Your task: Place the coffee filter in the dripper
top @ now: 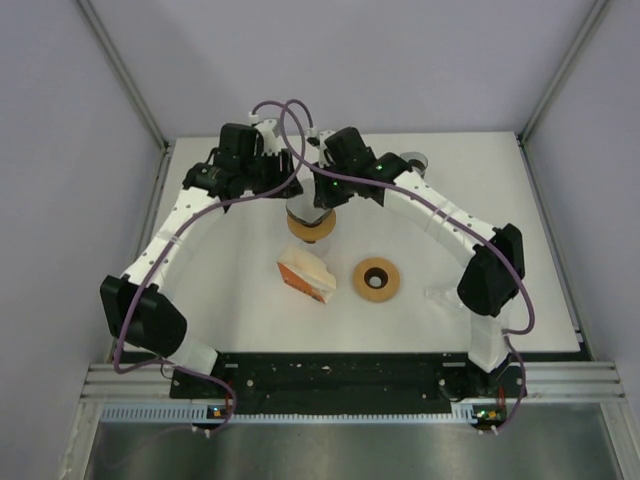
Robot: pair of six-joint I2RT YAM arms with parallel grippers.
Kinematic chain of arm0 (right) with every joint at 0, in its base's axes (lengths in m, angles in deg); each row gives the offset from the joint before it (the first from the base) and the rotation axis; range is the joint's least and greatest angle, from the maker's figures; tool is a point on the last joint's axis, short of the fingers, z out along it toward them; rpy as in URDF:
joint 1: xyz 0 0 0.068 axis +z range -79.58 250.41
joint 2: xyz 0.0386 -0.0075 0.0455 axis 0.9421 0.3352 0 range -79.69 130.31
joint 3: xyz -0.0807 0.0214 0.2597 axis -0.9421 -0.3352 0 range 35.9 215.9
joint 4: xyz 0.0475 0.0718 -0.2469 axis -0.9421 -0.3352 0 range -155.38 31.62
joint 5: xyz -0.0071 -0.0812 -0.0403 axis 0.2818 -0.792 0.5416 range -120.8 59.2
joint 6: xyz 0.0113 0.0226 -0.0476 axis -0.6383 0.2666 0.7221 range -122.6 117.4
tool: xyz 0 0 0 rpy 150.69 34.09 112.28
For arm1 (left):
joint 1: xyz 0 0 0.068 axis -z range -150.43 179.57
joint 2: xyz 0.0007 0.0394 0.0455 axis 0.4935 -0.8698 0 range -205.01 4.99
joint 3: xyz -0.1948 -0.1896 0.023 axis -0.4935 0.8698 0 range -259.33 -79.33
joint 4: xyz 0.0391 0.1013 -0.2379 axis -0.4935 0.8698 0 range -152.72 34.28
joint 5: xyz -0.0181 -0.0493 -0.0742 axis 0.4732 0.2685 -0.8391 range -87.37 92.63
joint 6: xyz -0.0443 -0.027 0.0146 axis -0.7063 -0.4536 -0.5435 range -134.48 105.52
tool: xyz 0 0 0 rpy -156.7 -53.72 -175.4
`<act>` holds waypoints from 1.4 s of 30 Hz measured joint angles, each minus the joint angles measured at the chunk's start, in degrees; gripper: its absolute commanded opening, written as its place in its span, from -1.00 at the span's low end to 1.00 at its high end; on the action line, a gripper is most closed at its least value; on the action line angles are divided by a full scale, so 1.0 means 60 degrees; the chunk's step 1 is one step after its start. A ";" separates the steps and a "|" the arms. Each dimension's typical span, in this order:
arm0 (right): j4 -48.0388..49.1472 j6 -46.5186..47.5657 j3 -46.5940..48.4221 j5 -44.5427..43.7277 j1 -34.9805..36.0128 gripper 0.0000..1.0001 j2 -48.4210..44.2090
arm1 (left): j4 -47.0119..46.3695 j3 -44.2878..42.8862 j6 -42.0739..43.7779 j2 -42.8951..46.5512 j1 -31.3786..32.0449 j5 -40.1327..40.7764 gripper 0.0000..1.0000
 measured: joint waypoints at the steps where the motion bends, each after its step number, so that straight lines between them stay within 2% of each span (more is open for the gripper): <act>1: -0.0084 0.0040 0.0015 -0.0011 0.0000 -1.00 0.0040 | 0.0007 -0.0022 -0.0004 0.0022 -0.0102 -0.0095 0.19; 7: -0.0965 0.0331 0.0969 -0.0528 0.0135 -1.00 0.0780 | 0.0171 -0.0146 -0.0015 0.0219 -0.0729 -0.0455 0.24; 11: -0.1596 0.0506 0.2135 -0.1242 0.0408 -1.00 0.1479 | 0.0233 -0.0135 -0.0113 0.0426 -0.1184 -0.0703 0.35; 19: -0.2554 0.0769 0.3453 -0.2113 0.0841 -1.00 0.2401 | 0.0066 0.0586 -0.0852 0.0827 -0.1778 -0.1424 0.36; 25: -0.3085 0.0871 0.3945 -0.2605 0.1140 -1.00 0.3089 | -0.0080 0.1140 -0.1537 0.0838 -0.1800 -0.1741 0.26; 36: -0.3315 0.0882 0.3952 -0.2779 0.1191 -1.00 0.3337 | -0.0685 0.1752 -0.2328 0.0736 -0.1814 -0.2189 -0.01; 42: -0.3340 0.0882 0.4018 -0.2718 0.1191 -1.00 0.3428 | -0.0878 0.1756 -0.2455 0.0415 -0.1810 -0.2313 -0.03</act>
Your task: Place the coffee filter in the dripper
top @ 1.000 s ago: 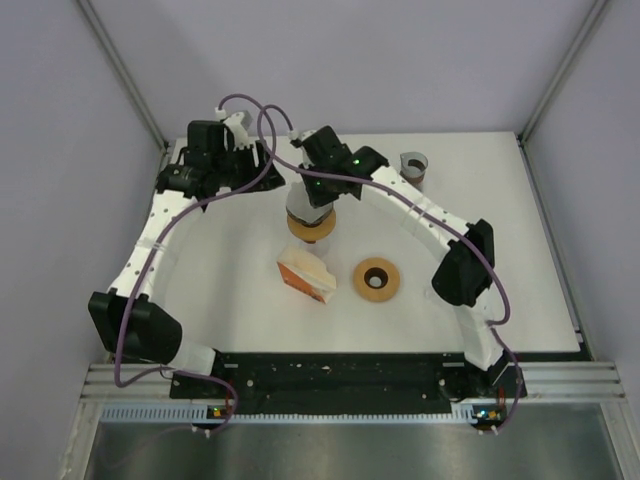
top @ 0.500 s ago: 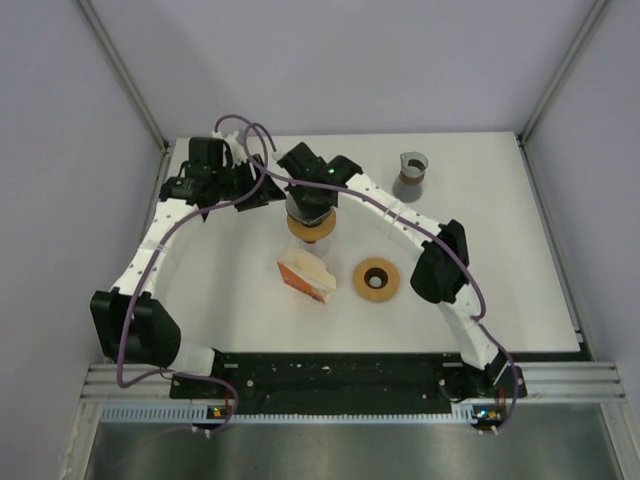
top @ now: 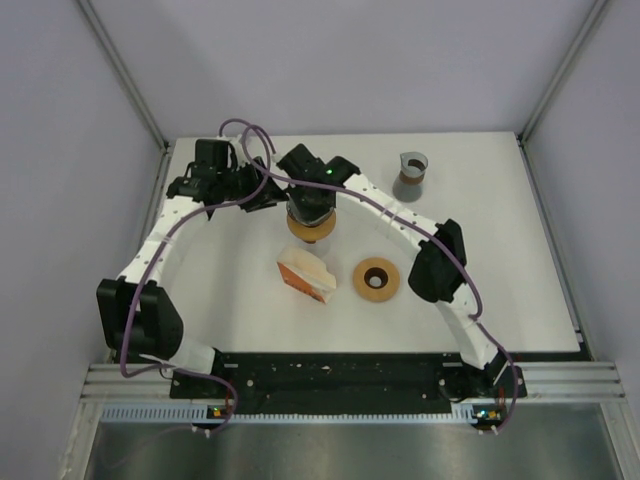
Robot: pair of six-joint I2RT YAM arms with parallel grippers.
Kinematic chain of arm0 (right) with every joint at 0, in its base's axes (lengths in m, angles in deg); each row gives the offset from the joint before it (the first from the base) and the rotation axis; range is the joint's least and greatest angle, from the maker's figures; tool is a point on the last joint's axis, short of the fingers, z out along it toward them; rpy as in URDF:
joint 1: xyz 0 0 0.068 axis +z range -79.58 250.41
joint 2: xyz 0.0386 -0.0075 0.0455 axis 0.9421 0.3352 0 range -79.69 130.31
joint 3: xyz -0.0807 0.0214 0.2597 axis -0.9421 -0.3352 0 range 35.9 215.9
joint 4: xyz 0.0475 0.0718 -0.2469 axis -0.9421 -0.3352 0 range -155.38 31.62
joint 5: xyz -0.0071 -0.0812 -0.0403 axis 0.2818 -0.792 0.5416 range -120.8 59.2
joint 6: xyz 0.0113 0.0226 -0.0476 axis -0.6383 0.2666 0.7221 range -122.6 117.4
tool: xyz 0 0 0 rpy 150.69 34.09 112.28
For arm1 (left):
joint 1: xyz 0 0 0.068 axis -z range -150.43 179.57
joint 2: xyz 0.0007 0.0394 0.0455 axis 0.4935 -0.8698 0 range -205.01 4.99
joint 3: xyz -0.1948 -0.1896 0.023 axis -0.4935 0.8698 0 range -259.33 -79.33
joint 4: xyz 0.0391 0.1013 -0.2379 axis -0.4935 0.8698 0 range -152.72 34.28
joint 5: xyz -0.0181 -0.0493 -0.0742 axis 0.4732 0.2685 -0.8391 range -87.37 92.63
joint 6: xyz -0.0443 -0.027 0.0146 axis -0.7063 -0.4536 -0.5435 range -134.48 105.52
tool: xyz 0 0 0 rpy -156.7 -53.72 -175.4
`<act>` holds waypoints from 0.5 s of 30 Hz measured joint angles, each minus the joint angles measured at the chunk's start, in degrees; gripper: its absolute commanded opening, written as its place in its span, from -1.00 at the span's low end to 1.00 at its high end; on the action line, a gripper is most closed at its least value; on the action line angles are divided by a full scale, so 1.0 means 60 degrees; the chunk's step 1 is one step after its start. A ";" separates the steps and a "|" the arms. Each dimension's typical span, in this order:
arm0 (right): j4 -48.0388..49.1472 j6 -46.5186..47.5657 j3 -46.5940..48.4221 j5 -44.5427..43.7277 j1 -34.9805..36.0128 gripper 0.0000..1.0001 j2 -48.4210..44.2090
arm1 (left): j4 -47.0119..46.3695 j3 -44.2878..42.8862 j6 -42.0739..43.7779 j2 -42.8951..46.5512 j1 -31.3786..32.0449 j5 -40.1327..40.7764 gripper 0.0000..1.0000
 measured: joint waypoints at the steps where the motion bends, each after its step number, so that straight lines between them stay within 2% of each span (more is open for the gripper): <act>1: -0.0004 0.0000 0.0000 0.0018 0.0000 -1.00 0.0018 | -0.0004 0.0000 0.0000 -0.0029 0.0000 -0.0004 -0.03; 15: -0.0302 0.0011 0.0710 0.0215 -0.0069 -1.00 0.0466 | -0.0095 0.0000 -0.0025 -0.0157 -0.0004 0.0036 0.04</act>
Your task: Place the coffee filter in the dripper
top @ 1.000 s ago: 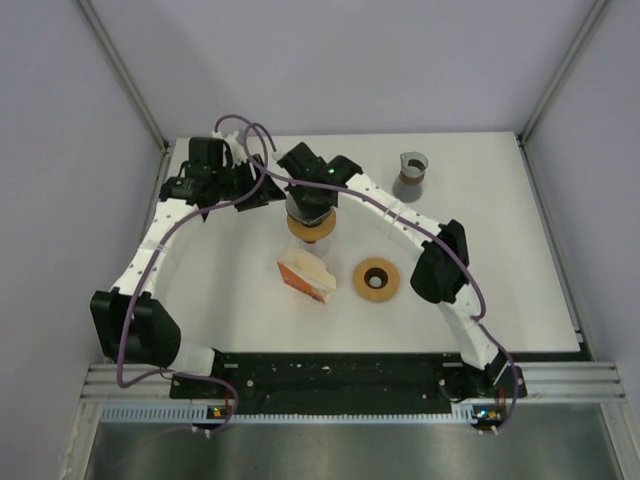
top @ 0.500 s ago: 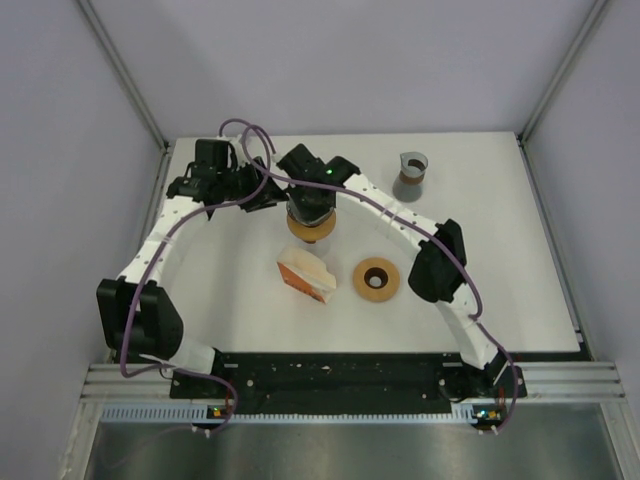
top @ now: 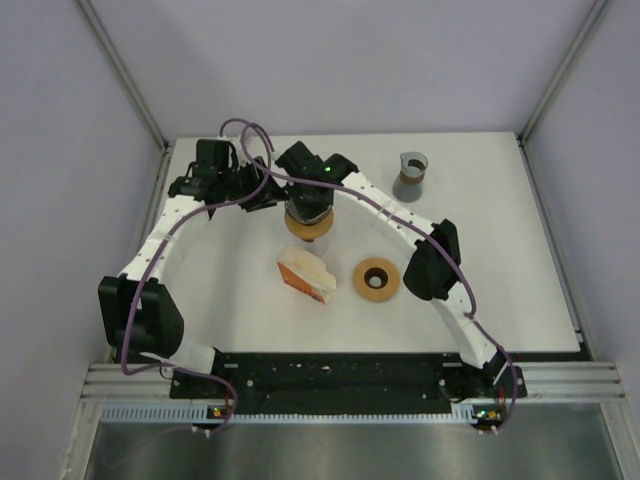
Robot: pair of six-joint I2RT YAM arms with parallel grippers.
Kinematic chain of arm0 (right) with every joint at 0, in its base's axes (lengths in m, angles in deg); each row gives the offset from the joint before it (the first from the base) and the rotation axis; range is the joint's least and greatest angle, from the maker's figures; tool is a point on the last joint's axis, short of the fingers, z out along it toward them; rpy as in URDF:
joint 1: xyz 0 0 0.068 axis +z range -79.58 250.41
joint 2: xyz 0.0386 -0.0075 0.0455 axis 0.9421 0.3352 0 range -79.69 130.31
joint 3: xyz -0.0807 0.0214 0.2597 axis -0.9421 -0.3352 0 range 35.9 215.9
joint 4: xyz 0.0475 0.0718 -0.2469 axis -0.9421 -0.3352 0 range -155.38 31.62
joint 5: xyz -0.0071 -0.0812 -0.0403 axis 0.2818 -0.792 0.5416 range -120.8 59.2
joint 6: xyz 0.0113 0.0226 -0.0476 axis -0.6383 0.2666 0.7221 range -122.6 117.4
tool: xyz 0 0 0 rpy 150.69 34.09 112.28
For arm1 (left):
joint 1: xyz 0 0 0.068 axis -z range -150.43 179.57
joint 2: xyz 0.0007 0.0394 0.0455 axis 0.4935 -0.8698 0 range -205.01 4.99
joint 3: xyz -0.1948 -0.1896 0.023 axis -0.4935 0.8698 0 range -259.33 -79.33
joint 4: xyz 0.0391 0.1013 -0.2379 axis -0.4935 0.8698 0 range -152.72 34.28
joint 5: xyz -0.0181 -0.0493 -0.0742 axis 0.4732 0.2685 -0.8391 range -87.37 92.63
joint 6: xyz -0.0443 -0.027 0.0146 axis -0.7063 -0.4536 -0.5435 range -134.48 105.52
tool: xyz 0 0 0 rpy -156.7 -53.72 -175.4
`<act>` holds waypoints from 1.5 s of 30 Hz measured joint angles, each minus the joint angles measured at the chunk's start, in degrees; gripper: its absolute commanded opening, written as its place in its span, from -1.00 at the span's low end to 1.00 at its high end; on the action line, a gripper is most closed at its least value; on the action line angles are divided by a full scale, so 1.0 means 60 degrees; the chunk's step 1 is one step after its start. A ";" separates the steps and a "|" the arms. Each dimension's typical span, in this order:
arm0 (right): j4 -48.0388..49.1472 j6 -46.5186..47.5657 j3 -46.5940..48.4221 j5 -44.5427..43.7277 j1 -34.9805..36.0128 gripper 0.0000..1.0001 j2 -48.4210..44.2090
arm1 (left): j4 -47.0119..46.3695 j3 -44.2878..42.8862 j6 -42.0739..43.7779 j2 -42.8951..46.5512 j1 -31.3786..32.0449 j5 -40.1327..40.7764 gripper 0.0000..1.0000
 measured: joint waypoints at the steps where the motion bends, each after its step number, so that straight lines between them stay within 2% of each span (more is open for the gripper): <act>1: -0.0011 0.0004 0.0066 0.0011 -0.0015 -1.00 0.0033 | -0.0015 0.0000 0.0000 0.0000 0.0000 -0.0004 0.04; 10: -0.0069 0.0051 0.0291 0.0058 -0.0058 -1.00 0.0157 | -0.0040 -0.0117 0.0175 0.0015 -0.0011 0.0171 0.18; 14: -0.0087 0.0062 0.0328 0.0095 -0.0058 -1.00 0.0164 | -0.0033 -0.0127 0.0219 0.0084 -0.0033 0.0277 0.18; 20: -0.0109 0.0066 0.0393 0.0146 -0.0058 -1.00 0.0197 | -0.0248 0.0084 0.0200 0.0098 -0.0004 0.0171 0.01; 23: -0.0109 0.0066 0.0397 0.0160 -0.0058 -1.00 0.0197 | -0.0288 0.0138 0.0182 0.0087 0.0044 0.0095 -0.27; 25: -0.0109 0.0062 0.0397 0.0160 -0.0058 -1.00 0.0197 | -0.0342 0.0138 0.0164 0.0069 0.0073 0.0062 -0.36; 32: 0.0004 0.0066 0.0353 0.0058 -0.0062 -1.00 0.0091 | -0.0397 0.0142 0.0175 0.0044 0.0084 0.0117 -0.42; 45: 0.0605 0.0317 -0.0120 -0.0357 -0.0120 -1.00 -0.1362 | -0.0401 0.0146 0.0299 0.0044 0.0102 0.0219 -0.36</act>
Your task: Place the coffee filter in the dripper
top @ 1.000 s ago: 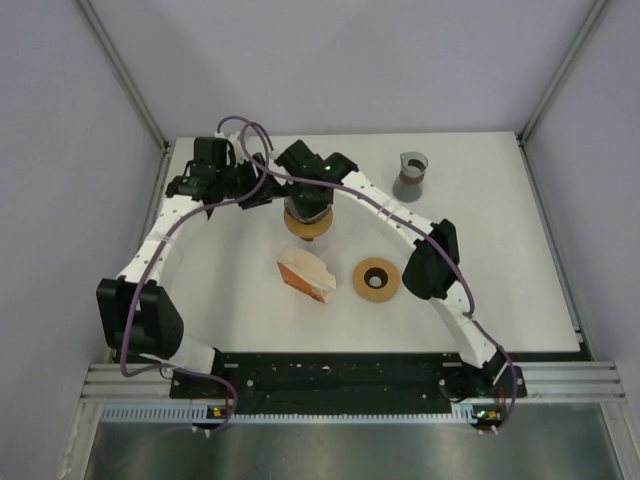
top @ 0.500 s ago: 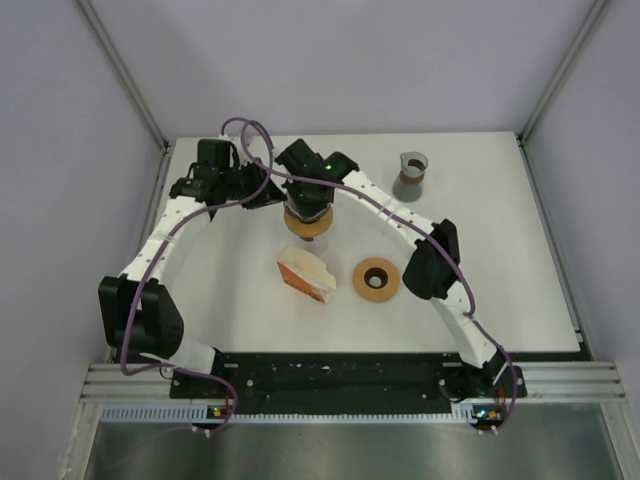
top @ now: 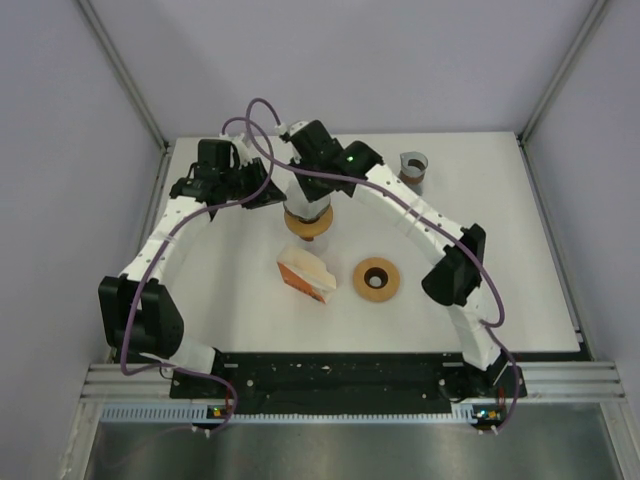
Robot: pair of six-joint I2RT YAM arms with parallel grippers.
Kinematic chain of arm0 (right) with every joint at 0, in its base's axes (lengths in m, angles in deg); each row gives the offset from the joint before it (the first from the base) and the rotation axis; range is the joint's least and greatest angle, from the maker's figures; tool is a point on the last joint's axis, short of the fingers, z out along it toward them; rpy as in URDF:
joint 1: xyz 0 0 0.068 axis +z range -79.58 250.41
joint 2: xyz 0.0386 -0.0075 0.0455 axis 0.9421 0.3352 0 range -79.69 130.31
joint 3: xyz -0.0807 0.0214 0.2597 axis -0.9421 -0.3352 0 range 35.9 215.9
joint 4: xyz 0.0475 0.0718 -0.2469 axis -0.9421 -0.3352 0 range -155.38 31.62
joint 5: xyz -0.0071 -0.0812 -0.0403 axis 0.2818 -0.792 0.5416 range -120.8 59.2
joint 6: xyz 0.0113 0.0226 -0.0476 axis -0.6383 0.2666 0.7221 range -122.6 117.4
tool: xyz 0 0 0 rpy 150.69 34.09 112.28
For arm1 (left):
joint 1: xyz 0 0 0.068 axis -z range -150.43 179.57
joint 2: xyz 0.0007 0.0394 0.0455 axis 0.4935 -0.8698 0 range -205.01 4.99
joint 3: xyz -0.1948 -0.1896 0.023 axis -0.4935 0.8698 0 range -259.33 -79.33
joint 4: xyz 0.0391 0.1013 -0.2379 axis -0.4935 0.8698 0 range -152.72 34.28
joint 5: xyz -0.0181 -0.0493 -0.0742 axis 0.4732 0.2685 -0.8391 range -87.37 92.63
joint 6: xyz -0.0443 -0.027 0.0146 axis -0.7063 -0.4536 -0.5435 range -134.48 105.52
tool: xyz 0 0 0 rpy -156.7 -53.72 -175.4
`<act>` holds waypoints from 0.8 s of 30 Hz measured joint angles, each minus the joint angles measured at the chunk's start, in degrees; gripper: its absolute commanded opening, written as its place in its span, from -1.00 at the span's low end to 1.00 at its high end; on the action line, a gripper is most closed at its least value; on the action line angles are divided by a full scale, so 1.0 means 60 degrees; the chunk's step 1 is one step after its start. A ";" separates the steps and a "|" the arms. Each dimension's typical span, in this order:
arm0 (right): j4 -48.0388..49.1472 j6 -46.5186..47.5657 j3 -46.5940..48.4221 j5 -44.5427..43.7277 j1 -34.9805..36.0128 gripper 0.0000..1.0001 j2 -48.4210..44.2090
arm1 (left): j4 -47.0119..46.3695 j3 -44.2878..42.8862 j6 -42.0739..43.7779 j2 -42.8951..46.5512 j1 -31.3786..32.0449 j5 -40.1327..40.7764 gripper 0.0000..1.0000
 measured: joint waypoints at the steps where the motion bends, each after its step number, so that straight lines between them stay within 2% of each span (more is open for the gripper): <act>1: 0.0007 0.0015 -0.0004 0.0022 0.0000 -1.00 -0.0098 | 0.0000 -0.0004 0.0033 0.0000 0.0004 0.0011 -0.35; 5: 0.0259 0.0215 -0.0495 0.0346 0.0000 -1.00 -0.0780 | 0.0011 -0.0004 0.0175 0.0011 0.0004 0.0135 -0.28; 8: 0.0776 0.0426 -0.1657 0.0754 -0.0004 -1.00 -0.1843 | 0.0029 -0.0004 0.0284 0.0062 0.0000 0.0229 -0.20; 13: 0.2036 0.0393 -0.4444 0.1723 -0.0255 -1.00 -0.4269 | 0.0084 -0.0004 0.0437 0.0204 0.0004 0.0295 -0.10; 18: 0.3595 -0.0197 -0.7985 0.2677 -0.1370 -1.00 -0.6674 | 0.0262 -0.0069 0.0605 0.0270 0.0004 0.0452 0.05; 24: 0.5115 -0.0962 -1.0673 0.3490 -0.1953 -1.00 -0.7012 | 0.0565 -0.0492 0.0965 0.0302 -0.0022 0.0532 0.24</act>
